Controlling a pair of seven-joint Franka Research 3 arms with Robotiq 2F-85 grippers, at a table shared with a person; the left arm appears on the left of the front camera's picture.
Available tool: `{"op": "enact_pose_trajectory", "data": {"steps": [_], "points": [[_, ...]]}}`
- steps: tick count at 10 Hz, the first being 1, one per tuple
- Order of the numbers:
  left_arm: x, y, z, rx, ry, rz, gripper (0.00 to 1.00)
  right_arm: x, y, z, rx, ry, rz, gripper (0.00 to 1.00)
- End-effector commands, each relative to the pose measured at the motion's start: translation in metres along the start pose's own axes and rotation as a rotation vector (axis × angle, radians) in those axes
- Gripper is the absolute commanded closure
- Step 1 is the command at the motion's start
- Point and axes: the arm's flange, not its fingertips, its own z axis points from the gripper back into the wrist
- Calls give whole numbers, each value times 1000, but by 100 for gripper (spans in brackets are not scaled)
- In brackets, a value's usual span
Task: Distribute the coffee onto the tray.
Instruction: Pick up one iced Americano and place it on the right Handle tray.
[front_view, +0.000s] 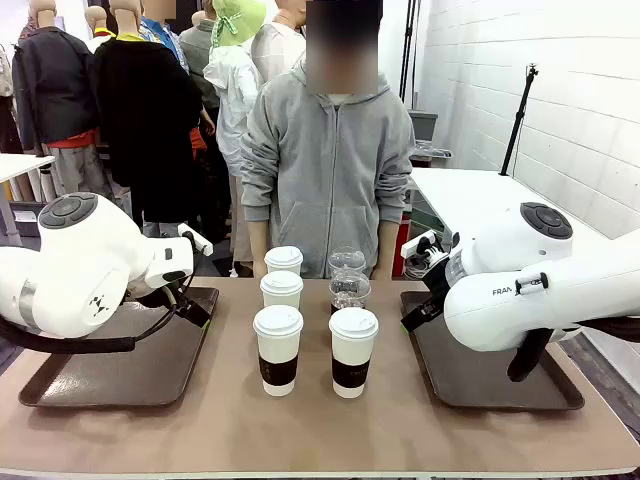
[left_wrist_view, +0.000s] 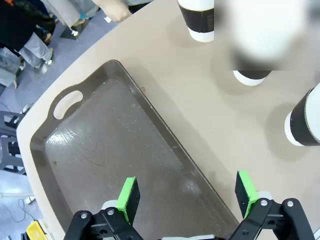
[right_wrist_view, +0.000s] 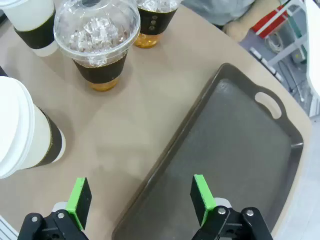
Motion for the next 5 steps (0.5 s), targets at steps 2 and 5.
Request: {"op": "enact_pose_trajectory", "data": {"steps": [2,5], "points": [[0,0,0,2,-5,0,0,0,0,-1,-1,-2,0,0],[0,0,0,2,-5,0,0,0,0,-1,-1,-2,0,0]]}}
